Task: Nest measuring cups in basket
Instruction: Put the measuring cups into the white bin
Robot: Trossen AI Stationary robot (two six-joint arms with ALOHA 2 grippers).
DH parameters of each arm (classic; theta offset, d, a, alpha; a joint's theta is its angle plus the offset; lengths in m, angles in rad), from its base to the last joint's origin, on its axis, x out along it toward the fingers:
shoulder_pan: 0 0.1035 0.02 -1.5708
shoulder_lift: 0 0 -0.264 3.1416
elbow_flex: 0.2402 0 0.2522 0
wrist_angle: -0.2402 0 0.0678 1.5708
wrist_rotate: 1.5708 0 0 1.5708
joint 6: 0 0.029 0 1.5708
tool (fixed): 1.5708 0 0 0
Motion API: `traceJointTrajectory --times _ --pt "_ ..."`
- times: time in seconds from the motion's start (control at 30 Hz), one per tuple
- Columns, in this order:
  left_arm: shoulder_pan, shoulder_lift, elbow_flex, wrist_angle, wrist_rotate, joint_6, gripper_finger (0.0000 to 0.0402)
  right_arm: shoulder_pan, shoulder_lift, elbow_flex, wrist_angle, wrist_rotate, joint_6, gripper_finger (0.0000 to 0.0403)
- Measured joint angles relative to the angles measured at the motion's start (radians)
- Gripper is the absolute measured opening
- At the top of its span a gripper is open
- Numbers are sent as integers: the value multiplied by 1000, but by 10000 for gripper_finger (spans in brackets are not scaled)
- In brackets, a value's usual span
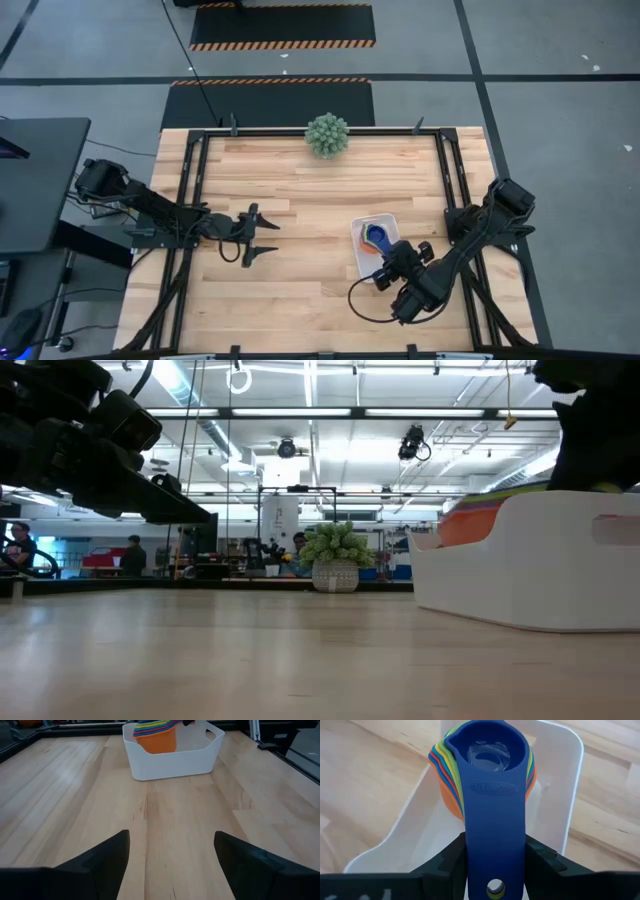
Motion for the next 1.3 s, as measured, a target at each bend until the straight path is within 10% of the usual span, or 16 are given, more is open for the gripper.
traceJointTrajectory --times 1.3 --pt "0 0 0 -38 0 8 295 -31 70 2 71 -138 -273 163"
